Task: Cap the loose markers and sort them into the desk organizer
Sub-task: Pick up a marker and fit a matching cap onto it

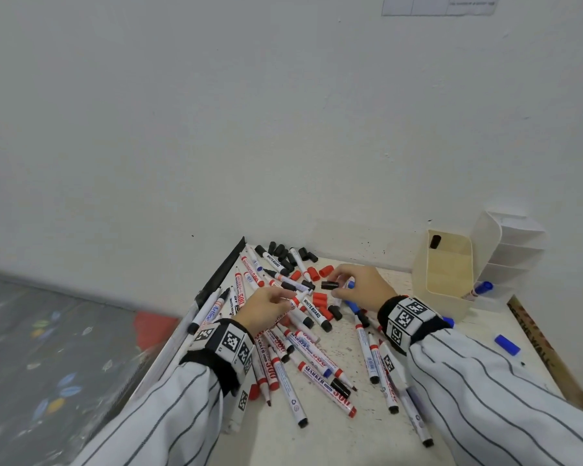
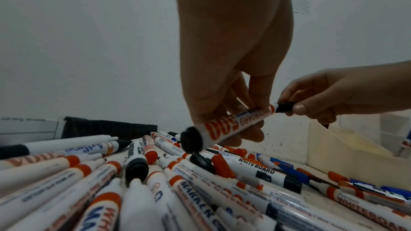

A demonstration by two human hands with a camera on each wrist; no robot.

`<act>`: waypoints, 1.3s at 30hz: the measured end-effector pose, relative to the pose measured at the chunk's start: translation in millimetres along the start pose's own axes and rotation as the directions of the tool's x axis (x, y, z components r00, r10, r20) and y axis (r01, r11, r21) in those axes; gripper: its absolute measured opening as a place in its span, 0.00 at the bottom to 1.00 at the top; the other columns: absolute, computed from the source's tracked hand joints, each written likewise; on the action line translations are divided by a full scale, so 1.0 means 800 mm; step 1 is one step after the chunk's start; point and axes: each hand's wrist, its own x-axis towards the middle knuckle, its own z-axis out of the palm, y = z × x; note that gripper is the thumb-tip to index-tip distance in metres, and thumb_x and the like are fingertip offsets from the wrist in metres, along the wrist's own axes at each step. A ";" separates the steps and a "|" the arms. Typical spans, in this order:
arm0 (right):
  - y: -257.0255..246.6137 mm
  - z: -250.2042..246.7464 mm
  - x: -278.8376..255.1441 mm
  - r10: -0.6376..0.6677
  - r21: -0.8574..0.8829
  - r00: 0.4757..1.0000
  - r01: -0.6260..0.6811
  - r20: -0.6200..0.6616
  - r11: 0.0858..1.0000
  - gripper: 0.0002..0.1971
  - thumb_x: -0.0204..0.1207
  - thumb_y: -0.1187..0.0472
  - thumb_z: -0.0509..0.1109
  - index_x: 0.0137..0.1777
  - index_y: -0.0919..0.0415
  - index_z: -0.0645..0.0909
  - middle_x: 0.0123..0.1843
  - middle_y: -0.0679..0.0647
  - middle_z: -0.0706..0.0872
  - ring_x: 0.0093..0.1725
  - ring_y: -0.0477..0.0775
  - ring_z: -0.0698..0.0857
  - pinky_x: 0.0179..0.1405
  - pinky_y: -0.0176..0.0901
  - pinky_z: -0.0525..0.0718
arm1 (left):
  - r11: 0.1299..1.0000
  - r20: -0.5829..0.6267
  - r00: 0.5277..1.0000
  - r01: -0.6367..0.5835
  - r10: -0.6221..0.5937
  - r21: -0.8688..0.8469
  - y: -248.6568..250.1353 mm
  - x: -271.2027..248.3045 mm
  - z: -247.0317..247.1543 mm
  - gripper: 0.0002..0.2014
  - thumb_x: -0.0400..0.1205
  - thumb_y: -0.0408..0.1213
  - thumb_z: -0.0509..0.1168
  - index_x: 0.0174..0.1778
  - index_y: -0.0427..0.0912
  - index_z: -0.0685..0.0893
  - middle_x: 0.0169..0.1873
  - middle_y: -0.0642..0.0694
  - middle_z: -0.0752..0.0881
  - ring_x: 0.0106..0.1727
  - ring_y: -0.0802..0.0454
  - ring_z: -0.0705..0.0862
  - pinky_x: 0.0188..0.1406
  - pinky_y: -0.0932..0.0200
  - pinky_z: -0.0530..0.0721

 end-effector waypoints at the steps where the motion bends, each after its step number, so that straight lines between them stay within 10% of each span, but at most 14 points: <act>1: -0.002 0.002 0.000 -0.020 0.004 1.000 0.020 -0.004 1.000 0.09 0.71 0.61 0.74 0.51 0.52 0.83 0.49 0.51 0.87 0.47 0.50 0.84 0.39 0.26 0.74 | 1.000 0.015 1.000 -0.014 0.014 0.005 0.000 -0.001 0.001 0.14 0.84 0.32 0.60 0.65 0.41 0.80 0.53 0.43 0.86 0.48 0.51 0.88 0.54 0.56 0.86; 15: -0.016 0.016 -0.007 -0.105 -0.072 0.992 0.100 -0.076 0.992 0.11 0.77 0.67 0.67 0.55 0.53 0.82 0.53 0.48 0.81 0.53 0.46 0.78 0.57 0.41 0.76 | 0.997 -0.034 0.996 -0.078 0.078 0.019 0.007 -0.007 0.011 0.14 0.85 0.30 0.57 0.66 0.38 0.79 0.44 0.48 0.83 0.37 0.57 0.85 0.34 0.71 0.82; 26: -0.016 0.012 -0.026 -0.209 0.038 0.978 0.208 0.005 0.977 0.12 0.78 0.67 0.67 0.59 0.58 0.82 0.51 0.48 0.81 0.39 0.22 0.76 0.39 0.20 0.72 | 0.960 -0.013 0.990 -0.131 0.138 0.248 0.007 -0.013 0.016 0.12 0.79 0.36 0.67 0.58 0.42 0.83 0.44 0.52 0.81 0.42 0.60 0.79 0.39 0.70 0.75; 32: -0.013 0.009 -0.032 -0.181 0.023 0.983 0.181 -0.006 0.983 0.07 0.79 0.62 0.65 0.53 0.58 0.83 0.46 0.48 0.82 0.38 0.34 0.75 0.39 0.26 0.71 | 0.910 -0.040 0.959 -0.252 0.280 0.330 0.018 -0.017 0.029 0.12 0.79 0.39 0.68 0.57 0.41 0.84 0.37 0.52 0.83 0.33 0.59 0.80 0.32 0.71 0.80; 39: -0.013 0.008 -0.035 0.122 0.201 0.986 -0.097 -0.116 0.975 0.26 0.82 0.44 0.54 0.30 0.65 0.70 0.26 0.53 0.66 0.28 0.50 0.66 0.32 0.43 0.64 | 0.781 -0.077 0.876 -0.382 0.477 0.494 0.031 -0.017 0.055 0.17 0.84 0.53 0.56 0.50 0.44 0.84 0.36 0.51 0.83 0.34 0.57 0.78 0.39 0.56 0.81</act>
